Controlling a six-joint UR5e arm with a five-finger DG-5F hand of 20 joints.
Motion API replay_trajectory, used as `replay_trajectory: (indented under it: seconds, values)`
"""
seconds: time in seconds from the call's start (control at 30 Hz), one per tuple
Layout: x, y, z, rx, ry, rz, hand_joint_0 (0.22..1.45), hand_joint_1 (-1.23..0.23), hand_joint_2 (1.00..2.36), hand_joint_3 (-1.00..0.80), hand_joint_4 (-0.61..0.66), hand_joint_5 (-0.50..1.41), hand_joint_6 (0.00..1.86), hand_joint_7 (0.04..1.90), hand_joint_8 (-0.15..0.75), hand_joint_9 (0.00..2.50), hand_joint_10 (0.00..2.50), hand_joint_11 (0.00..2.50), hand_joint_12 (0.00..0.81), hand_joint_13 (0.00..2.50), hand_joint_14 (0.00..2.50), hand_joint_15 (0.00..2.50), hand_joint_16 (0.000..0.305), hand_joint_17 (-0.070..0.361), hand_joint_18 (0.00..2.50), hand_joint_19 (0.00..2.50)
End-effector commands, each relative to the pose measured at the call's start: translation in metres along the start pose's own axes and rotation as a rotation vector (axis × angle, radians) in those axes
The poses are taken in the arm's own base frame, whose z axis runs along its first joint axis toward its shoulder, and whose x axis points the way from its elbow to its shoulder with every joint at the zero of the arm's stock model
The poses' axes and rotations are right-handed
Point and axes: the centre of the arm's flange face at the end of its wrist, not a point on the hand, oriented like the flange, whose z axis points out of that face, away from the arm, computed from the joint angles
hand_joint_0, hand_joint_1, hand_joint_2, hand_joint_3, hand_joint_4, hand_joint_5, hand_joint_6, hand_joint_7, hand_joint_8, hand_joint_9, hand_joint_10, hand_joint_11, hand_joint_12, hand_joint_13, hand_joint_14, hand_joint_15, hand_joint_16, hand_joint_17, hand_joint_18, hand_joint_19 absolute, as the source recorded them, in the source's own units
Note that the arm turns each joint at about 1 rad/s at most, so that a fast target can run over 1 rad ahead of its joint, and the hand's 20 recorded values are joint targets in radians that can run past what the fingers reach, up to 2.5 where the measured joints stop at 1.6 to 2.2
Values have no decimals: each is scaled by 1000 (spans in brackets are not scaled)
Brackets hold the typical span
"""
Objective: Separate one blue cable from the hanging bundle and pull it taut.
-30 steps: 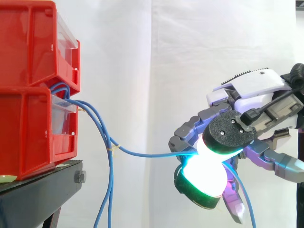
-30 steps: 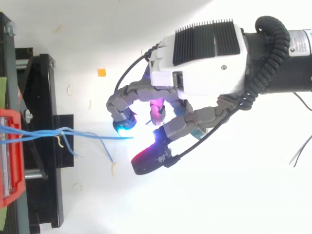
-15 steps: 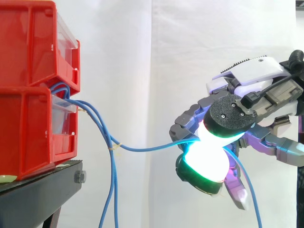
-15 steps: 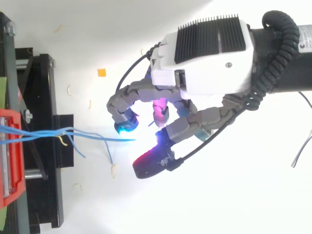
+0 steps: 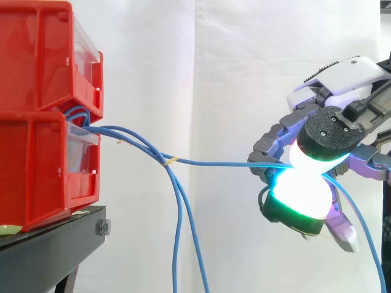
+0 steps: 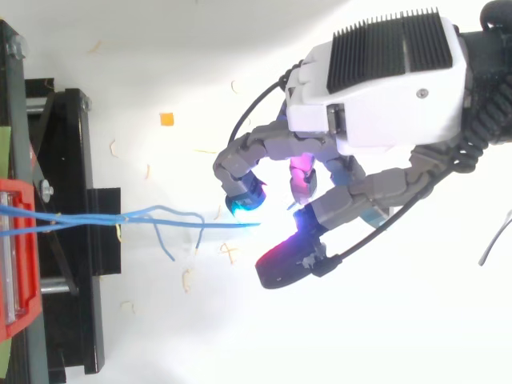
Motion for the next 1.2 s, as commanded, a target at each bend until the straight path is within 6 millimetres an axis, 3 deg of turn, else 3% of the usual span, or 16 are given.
replay_trajectory:
  seconds: [0.0,0.4,0.6,0.73,0.97,1.17]
  values:
    - [2,-1,-3,17,19,0,730,-681,1019,-209,-35,146,503,1339,78,1915,14,330,203,1169,15,396,39,88,641,537]
    - [8,-3,-7,39,60,-20,729,-679,1019,-209,-34,146,503,1345,81,1922,16,327,203,1173,16,394,39,88,642,536]
    - [39,-42,-5,75,94,-14,728,-680,1019,-210,-33,146,503,1345,76,1921,15,341,205,1189,16,400,39,88,647,536]
    - [30,-26,9,-21,9,46,729,-679,1019,-213,-32,146,502,1345,77,1927,14,335,202,1190,15,401,39,88,650,535]
    - [-1,8,2,-67,29,151,729,-679,1019,-213,-33,145,503,1345,83,1928,14,336,205,1191,15,401,40,89,651,536]
    - [-3,15,0,-88,55,193,728,-678,1019,-213,-33,145,503,1344,82,1925,14,334,204,1192,16,397,40,89,652,535]
